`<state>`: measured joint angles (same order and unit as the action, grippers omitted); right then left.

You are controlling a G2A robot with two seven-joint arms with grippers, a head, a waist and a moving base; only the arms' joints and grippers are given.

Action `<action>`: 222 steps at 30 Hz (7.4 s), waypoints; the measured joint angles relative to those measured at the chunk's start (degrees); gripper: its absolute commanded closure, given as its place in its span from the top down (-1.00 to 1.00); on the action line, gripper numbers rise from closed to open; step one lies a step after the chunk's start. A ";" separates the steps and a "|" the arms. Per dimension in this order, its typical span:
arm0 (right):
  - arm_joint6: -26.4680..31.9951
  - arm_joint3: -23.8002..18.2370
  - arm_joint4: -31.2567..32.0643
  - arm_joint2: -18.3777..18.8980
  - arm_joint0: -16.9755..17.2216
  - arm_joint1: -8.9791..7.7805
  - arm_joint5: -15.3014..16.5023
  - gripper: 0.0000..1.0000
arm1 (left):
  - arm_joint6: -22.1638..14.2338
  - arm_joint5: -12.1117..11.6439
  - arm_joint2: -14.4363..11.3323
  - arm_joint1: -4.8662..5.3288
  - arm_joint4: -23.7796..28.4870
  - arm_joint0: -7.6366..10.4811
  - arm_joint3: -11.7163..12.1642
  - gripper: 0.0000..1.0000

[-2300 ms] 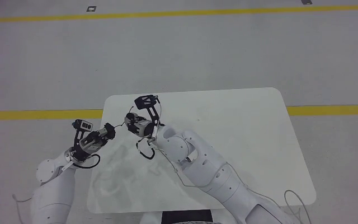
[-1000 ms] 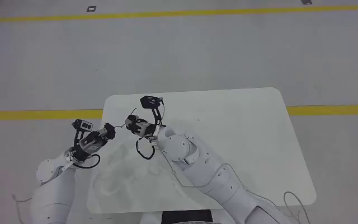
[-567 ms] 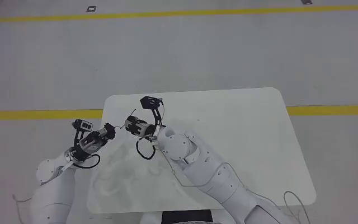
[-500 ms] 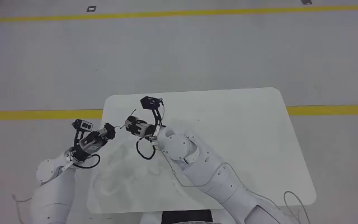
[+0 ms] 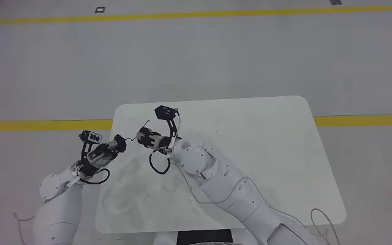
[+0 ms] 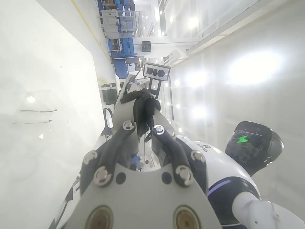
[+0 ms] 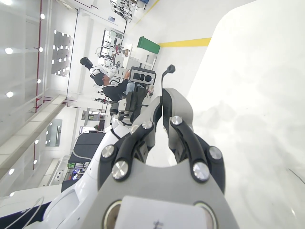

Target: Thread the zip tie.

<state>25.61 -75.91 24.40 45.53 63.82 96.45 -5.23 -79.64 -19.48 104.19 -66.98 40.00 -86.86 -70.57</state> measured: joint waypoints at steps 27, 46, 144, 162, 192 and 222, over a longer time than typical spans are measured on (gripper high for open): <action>-0.01 -1.27 -0.95 0.64 1.05 -0.42 0.58 -1.00 | 0.00 0.00 0.00 0.00 0.00 0.00 0.00 -1.00; 1.10 0.28 -4.22 -1.23 0.47 0.04 0.59 -1.00 | 0.00 0.00 0.00 0.00 0.00 0.00 0.00 -1.00; -3.13 -4.93 -2.37 0.87 3.63 -1.74 -0.25 -1.00 | 4.71 0.00 -4.05 3.40 4.04 -3.52 -4.52 -1.00; -1.33 -3.83 -2.29 -1.12 2.37 -1.58 0.50 -1.00 | 4.80 0.00 -4.50 3.94 4.35 -3.49 -4.20 -1.00; -5.01 -1.21 -8.19 -0.26 2.31 -0.96 1.67 -1.00 | 5.53 0.00 -5.19 3.93 5.76 -2.66 -4.68 -1.00; -2.25 -4.67 -5.01 -0.47 4.03 -2.00 0.63 -1.00 | 4.79 0.00 -3.90 3.93 4.93 -5.06 -6.42 -1.00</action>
<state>23.36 -80.58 19.38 45.07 67.85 94.45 -4.60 -74.85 -19.48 100.29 -63.05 44.94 -91.92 -76.99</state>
